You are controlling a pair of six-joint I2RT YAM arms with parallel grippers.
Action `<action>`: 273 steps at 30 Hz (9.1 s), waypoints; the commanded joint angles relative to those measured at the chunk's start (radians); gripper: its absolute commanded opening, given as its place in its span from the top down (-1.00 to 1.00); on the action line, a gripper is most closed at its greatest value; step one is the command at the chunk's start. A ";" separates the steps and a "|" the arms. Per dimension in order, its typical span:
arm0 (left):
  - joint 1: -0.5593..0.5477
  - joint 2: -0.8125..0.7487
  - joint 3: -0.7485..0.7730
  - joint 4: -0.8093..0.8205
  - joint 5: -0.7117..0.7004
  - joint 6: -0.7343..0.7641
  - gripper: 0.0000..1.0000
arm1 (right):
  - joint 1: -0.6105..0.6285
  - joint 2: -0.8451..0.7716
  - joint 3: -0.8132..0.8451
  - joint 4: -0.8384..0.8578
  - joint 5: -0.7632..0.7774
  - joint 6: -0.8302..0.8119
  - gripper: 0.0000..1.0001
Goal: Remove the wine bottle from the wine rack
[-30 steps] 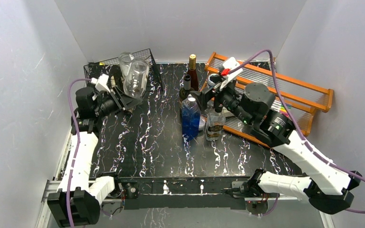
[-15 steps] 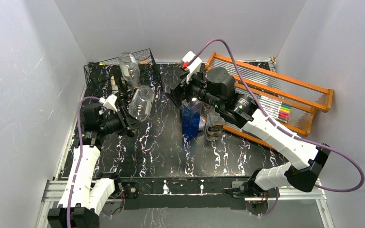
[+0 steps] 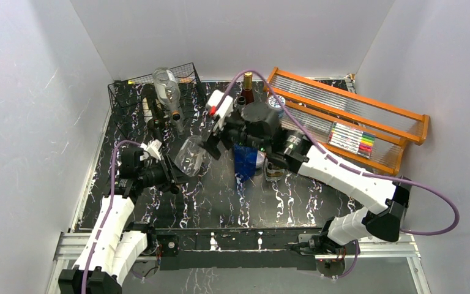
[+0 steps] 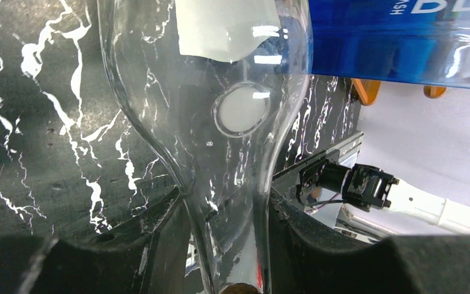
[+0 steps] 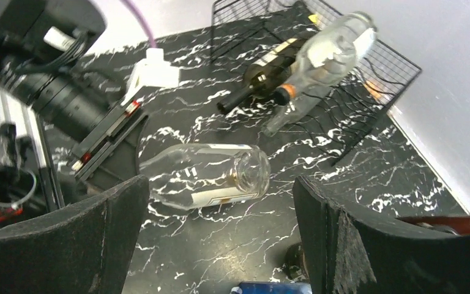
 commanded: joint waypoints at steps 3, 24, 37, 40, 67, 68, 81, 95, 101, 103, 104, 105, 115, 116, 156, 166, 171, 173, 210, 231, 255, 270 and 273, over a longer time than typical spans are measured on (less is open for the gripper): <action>0.002 -0.105 0.014 0.098 0.057 -0.042 1.00 | 0.148 0.035 -0.049 0.020 0.052 -0.276 -0.96; -0.004 -0.072 0.333 -0.563 -0.102 -0.198 1.00 | 0.214 0.096 -0.397 0.618 -0.287 -0.373 -0.92; -0.004 -0.094 0.284 -0.541 -0.162 -0.821 1.00 | 0.314 0.042 -0.524 0.858 -0.048 -0.123 -0.32; -0.004 -0.109 0.258 -0.537 -0.167 -0.870 1.00 | 0.321 0.071 -0.514 0.891 -0.009 -0.108 -0.31; -0.005 -0.129 0.234 -0.540 -0.190 -1.036 1.00 | 0.393 0.251 -0.363 0.937 0.231 -0.160 -0.25; -0.006 -0.129 0.234 -0.542 -0.191 -1.035 1.00 | 0.396 0.258 -0.360 0.941 0.237 -0.163 -0.25; -0.006 -0.169 0.239 -0.565 -0.213 -1.062 1.00 | 0.401 0.296 -0.322 0.894 0.260 -0.168 0.15; -0.005 -0.176 0.227 -0.520 -0.234 -1.047 -0.96 | 0.401 0.217 -0.364 0.900 0.293 -0.125 1.00; -0.004 -0.153 0.328 -0.566 -0.401 -0.878 -0.97 | 0.402 0.165 -0.366 0.844 0.336 -0.113 1.00; -0.004 -0.144 0.378 -0.599 -0.497 -0.801 -0.96 | 0.402 0.136 -0.364 0.800 0.339 -0.099 1.00; -0.005 -0.138 0.402 -0.613 -0.544 -0.754 -0.96 | 0.402 0.121 -0.364 0.783 0.347 -0.092 1.00; -0.005 -0.128 0.439 -0.628 -0.594 -0.713 -0.96 | 0.401 0.106 -0.364 0.766 0.354 -0.084 1.00; -0.005 -0.169 0.579 -0.510 -0.805 -0.281 -0.96 | 0.401 -0.168 -0.451 0.465 0.547 -0.072 1.00; -0.004 -0.167 0.597 -0.514 -0.827 -0.223 -0.96 | 0.401 -0.197 -0.468 0.446 0.571 -0.066 1.00; -0.083 -0.019 0.563 -0.128 -0.538 0.142 -0.96 | 0.381 -0.546 -0.547 0.113 0.907 0.135 0.35; -0.082 -0.006 0.532 -0.148 -0.489 0.080 -0.96 | 0.381 -0.513 -0.512 0.075 0.915 0.104 -0.78; -0.082 -0.015 0.534 -0.189 -0.490 0.077 -0.96 | 0.382 -0.551 -0.503 0.098 0.913 0.040 -0.96; -0.083 -0.012 0.534 -0.211 -0.498 0.088 -0.96 | 0.382 -0.560 -0.481 0.094 0.912 0.028 -0.96; 0.083 0.576 0.319 0.309 -0.659 0.212 -0.96 | 0.381 -0.536 -0.351 -0.063 0.850 -0.006 -0.96; 0.141 0.853 0.375 0.615 -0.536 0.301 -0.63 | 0.381 -0.537 -0.285 -0.052 0.848 0.001 -0.96; 0.142 0.931 0.334 0.736 -0.523 0.379 -0.16 | 0.381 -0.463 -0.267 -0.073 0.767 0.069 -0.96; 0.151 0.941 0.324 0.735 -0.487 0.347 0.18 | 0.382 -0.488 -0.262 -0.115 0.789 0.085 -0.96; 0.151 0.922 0.309 0.727 -0.490 0.357 0.35 | 0.382 -0.495 -0.269 -0.122 0.785 0.086 -0.96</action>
